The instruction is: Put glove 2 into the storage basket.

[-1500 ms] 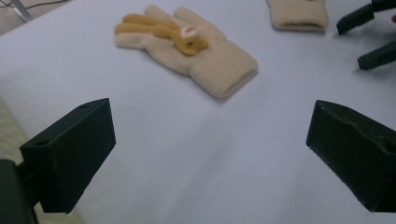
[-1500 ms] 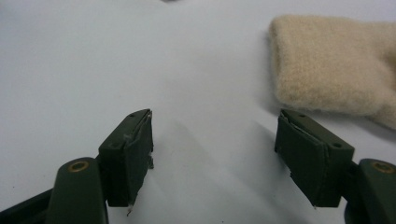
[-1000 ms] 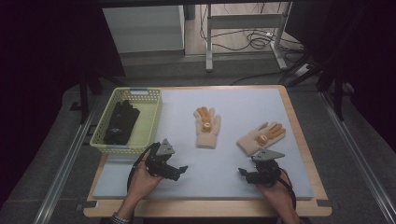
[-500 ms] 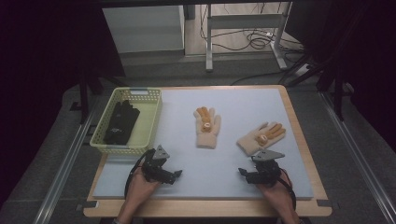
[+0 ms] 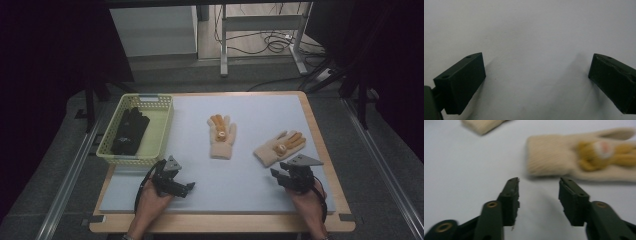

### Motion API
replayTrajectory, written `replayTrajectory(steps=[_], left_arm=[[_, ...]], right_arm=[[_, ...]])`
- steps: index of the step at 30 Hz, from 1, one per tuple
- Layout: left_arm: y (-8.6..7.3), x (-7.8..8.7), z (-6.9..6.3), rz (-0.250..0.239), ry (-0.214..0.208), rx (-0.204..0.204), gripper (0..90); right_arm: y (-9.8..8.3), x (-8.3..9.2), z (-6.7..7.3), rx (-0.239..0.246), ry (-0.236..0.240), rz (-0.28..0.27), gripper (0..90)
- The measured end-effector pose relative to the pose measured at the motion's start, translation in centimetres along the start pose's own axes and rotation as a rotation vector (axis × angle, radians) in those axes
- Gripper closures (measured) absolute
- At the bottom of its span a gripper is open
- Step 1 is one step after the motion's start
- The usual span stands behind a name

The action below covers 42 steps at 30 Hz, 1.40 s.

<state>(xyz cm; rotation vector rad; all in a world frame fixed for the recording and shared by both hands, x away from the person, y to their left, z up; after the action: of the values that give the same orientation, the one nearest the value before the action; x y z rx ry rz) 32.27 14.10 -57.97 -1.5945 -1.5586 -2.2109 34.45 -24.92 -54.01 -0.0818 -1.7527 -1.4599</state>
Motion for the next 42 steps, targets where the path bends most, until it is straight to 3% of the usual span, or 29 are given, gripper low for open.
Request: replayTrajectory(steps=[3,6,12,18,20,25,34,42], left_arm=[[0.0,0.0,0.0,-0.001,0.000,0.000,1.1],[0.0,0.0,0.0,0.000,0.001,0.000,1.1],[0.0,0.0,0.0,-0.001,0.002,0.000,1.1],[0.0,0.0,0.0,0.000,0.002,0.001,1.1],[0.0,0.0,0.0,-0.001,0.001,-0.003,1.1],[0.0,0.0,0.0,-0.001,0.002,-0.004,1.1],[0.0,0.0,0.0,-0.001,0.001,-0.003,1.1],[0.0,0.0,0.0,-0.001,0.001,-0.003,1.1]], right_arm=[[0.8,0.6,-1.2,-0.015,-0.046,-0.032,63.2],[1.4,0.4,-2.4,-0.045,-0.078,-0.036,63.5],[2.5,-1.4,-3.8,-0.109,-0.118,-0.023,47.3],[2.6,-3.8,-4.5,-0.107,-0.159,0.043,45.2],[2.3,-4.3,-4.6,-0.090,-0.180,0.063,51.6],[2.3,-3.9,-4.6,-0.095,-0.195,0.070,66.5],[2.3,-2.0,-4.7,-0.079,-0.161,0.059,70.1],[3.0,0.4,-3.6,-0.032,-0.109,0.046,68.7]])
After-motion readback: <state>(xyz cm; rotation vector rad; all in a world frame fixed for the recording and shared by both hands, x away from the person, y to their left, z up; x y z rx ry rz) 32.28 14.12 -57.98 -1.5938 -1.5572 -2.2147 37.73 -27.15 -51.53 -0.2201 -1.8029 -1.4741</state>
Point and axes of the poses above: each handheld gripper's, and its own axes: x roughly backward along the jaws, y roughly out of its top, z roughly to its left, the point moved 4 cm from there along -x, roughly forward along the jaws, and after that the axes turned 3 degrees about -x, right-handed, at the moved point
